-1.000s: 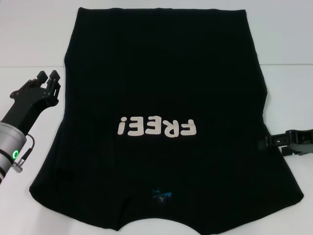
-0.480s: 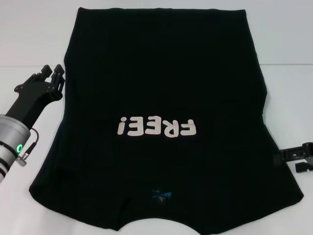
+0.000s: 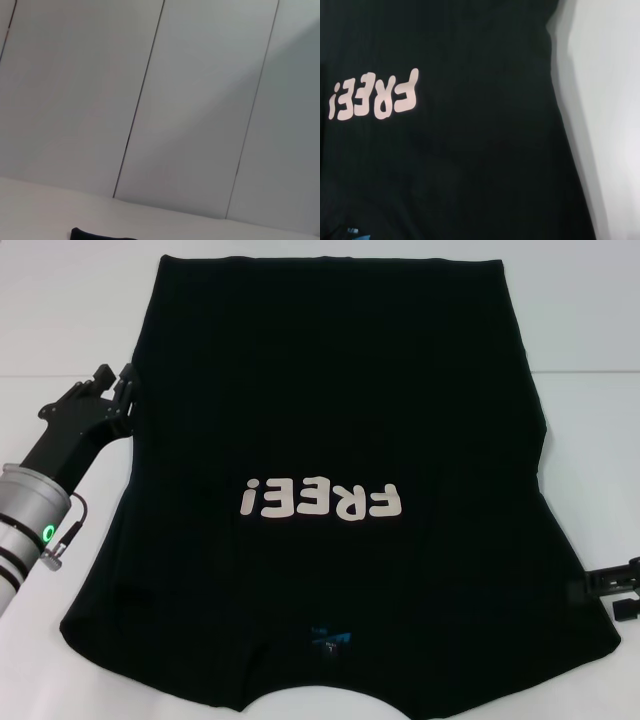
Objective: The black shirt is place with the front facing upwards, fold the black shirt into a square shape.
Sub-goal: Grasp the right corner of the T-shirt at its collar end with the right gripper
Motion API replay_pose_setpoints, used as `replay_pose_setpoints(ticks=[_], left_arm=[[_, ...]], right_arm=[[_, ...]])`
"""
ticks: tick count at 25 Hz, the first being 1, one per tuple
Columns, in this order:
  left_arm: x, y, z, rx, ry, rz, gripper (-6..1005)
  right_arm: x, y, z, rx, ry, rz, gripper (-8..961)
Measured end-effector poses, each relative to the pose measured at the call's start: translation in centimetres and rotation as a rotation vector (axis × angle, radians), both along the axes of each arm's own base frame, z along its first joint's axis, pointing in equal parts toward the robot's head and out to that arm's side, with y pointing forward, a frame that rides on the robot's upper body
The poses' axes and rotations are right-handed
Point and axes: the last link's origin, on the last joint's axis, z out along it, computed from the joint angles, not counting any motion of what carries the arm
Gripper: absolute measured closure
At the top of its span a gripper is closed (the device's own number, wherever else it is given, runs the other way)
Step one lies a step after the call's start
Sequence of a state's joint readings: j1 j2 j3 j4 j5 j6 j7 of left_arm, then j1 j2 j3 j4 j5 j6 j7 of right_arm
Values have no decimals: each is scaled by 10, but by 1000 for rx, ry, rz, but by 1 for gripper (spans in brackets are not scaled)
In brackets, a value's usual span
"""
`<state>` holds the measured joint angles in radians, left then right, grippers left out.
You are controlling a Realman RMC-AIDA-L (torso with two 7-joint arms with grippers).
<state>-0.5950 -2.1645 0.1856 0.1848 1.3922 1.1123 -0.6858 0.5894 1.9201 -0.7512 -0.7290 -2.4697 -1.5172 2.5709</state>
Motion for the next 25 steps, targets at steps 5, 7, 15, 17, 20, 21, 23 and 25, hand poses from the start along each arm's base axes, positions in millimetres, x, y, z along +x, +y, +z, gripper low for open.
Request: replay_pose_setpoints(ticks=[5, 7, 15, 17, 20, 21, 23, 25], left_arm=[[1, 1, 0, 0, 1, -2, 694], [1, 1, 0, 0, 1, -2, 694], [1, 1, 1, 1, 2, -2, 695], [1, 1, 0, 1, 3, -2, 695], [0, 1, 1, 1, 4, -2, 695], [1, 1, 1, 1, 4, -2, 695], [0, 1, 1, 1, 4, -2, 695], [0, 0, 1, 1, 4, 0, 695]], right_arm=[[2, -4, -3, -14, 0, -8, 14], [3, -5, -4, -16, -1, -9, 15], [1, -7, -9, -27, 4, -10, 16], [0, -7, -10, -29, 7, -7, 17], [-2, -6, -13, -35, 11, 0, 18], [-3, -6, -14, -37, 12, 1, 18], [-3, -6, -16, -40, 13, 1, 18], [-3, -6, -16, -44, 3, 0, 19]])
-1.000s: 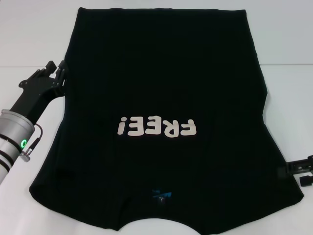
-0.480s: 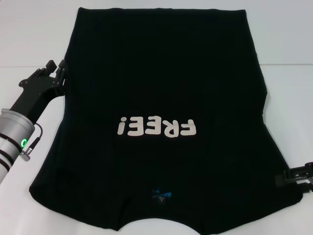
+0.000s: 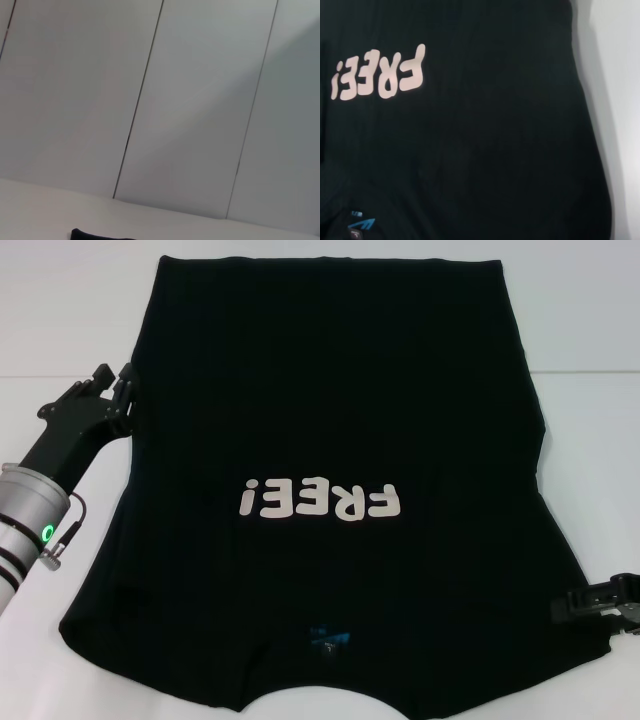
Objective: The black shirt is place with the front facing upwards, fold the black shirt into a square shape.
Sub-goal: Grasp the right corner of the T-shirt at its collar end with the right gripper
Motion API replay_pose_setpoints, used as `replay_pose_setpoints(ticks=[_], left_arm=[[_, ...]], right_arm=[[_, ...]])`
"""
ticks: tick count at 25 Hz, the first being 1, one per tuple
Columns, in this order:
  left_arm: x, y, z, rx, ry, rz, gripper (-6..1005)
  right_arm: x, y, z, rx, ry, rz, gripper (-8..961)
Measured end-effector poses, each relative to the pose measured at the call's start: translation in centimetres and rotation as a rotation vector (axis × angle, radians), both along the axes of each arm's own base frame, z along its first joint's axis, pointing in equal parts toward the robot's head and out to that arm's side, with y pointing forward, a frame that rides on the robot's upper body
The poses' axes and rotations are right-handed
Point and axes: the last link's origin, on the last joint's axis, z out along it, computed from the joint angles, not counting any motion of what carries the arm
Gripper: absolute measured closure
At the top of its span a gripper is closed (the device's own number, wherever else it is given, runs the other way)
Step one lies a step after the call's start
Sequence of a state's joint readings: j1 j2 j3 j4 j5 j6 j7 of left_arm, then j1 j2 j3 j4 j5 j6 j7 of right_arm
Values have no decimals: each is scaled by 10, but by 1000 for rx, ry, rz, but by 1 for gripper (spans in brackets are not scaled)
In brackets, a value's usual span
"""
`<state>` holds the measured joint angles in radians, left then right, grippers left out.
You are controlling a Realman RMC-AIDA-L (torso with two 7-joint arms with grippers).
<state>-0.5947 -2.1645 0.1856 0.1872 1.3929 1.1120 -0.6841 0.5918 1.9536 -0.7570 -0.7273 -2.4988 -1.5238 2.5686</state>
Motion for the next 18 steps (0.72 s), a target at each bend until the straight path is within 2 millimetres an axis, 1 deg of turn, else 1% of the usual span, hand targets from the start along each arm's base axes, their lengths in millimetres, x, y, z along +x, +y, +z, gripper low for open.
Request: replay_pose_setpoints(ticks=[12, 18], left_arm=[[-1, -1, 0, 1, -1, 0, 695], [1, 0, 0, 1, -1, -4, 694]], right_arm=[[5, -1, 4, 9, -18, -14, 17], [4, -3, 8, 22, 21, -6, 36]])
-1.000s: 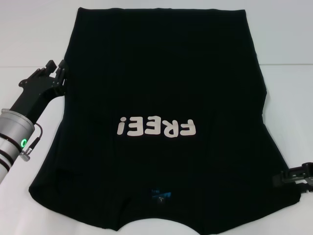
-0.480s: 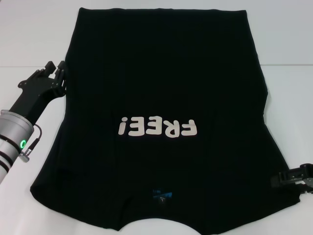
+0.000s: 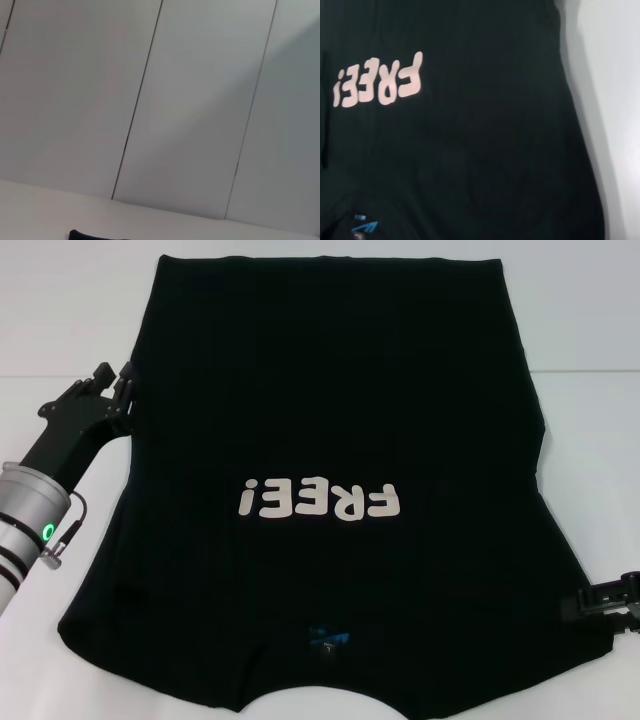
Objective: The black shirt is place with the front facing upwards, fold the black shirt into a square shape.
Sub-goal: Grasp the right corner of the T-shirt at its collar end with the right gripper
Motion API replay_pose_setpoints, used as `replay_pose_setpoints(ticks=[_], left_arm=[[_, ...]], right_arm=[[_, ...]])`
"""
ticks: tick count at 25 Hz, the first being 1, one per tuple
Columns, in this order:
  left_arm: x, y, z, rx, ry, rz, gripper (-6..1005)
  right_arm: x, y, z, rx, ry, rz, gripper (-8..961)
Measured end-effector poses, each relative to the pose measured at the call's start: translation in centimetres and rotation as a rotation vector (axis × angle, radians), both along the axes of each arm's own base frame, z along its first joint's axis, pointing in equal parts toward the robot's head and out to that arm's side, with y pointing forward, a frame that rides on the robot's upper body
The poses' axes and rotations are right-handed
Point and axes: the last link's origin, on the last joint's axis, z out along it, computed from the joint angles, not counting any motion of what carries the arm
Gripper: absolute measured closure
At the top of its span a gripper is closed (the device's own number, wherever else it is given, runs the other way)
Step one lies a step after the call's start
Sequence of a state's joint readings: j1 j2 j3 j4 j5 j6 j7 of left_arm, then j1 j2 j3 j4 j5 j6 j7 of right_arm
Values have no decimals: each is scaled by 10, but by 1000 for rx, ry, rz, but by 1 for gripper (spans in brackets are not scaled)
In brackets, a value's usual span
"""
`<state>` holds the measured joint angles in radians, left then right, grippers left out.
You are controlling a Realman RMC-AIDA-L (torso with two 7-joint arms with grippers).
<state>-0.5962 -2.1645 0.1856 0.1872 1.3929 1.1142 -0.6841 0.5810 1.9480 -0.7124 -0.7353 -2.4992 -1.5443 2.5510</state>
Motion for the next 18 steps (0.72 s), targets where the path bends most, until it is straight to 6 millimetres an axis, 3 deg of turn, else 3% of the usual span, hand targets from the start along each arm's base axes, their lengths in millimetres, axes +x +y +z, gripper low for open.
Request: replay_pose_setpoints(ticks=[12, 18], left_arm=[[0, -1, 0, 2, -3, 1, 678], [-2, -3, 0, 6, -6, 5, 663]], right_arm=[[-4, -1, -6, -23, 9, 3, 212], [-4, -2, -7, -29, 13, 2, 387]])
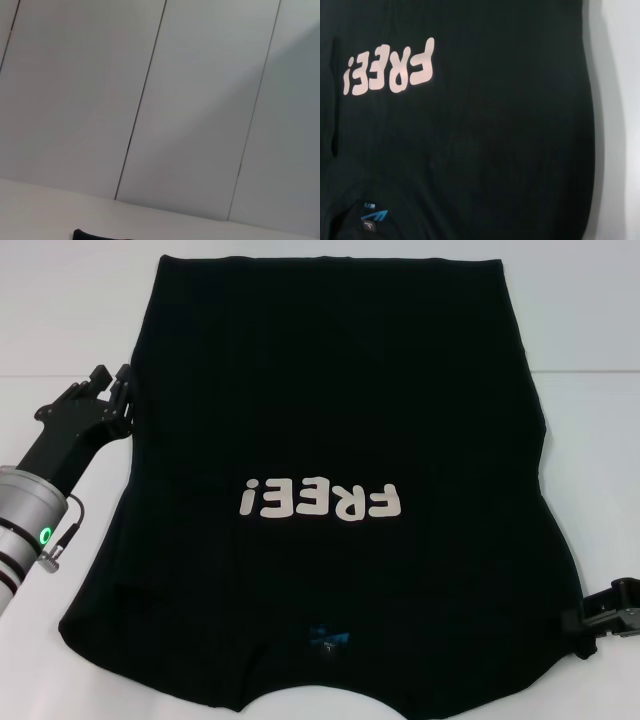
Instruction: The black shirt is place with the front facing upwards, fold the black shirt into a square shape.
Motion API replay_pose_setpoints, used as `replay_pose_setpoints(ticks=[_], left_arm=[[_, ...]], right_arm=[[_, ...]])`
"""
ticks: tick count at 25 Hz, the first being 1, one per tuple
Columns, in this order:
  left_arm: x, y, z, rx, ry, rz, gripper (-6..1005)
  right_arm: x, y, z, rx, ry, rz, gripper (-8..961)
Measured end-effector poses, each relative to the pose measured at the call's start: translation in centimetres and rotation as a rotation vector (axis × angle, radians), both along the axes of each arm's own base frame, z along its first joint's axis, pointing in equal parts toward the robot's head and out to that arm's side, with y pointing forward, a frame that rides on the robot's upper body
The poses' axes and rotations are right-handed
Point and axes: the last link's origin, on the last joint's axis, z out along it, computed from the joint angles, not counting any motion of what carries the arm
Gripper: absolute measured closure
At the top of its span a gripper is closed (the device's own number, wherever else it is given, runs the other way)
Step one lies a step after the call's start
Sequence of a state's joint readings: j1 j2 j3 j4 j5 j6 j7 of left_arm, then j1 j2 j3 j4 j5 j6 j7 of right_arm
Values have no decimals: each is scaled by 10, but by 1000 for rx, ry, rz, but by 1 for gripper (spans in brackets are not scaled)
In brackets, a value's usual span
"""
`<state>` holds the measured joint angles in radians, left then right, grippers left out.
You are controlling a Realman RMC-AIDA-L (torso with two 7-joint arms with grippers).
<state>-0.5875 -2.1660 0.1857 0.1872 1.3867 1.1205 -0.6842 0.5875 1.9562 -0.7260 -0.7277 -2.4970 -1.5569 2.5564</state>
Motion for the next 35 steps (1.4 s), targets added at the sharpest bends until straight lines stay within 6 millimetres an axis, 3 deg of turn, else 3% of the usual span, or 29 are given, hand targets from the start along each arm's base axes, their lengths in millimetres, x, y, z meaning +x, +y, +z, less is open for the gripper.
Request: replay_pose_setpoints(ticks=[7, 13, 18, 24, 31, 35], left_arm=[[-2, -2, 0, 2, -1, 4, 645], [-3, -3, 0, 3, -2, 6, 630], [-4, -4, 0, 3, -2, 9, 617], [-5, -8, 2, 5, -15, 0, 602], [-4, -13, 11, -79, -83, -53, 585], [-7, -24, 35, -240, -146, -87, 574]], right_arm=[[1, -3, 0, -4, 5, 2, 600], [3, -3, 1, 2, 8, 5, 841], [7, -5, 9, 43, 46, 0, 932], [12, -12, 21, 108, 157, 15, 932], [11, -16, 20, 109, 188, 34, 932], [10, -19, 19, 132, 230, 60, 932]])
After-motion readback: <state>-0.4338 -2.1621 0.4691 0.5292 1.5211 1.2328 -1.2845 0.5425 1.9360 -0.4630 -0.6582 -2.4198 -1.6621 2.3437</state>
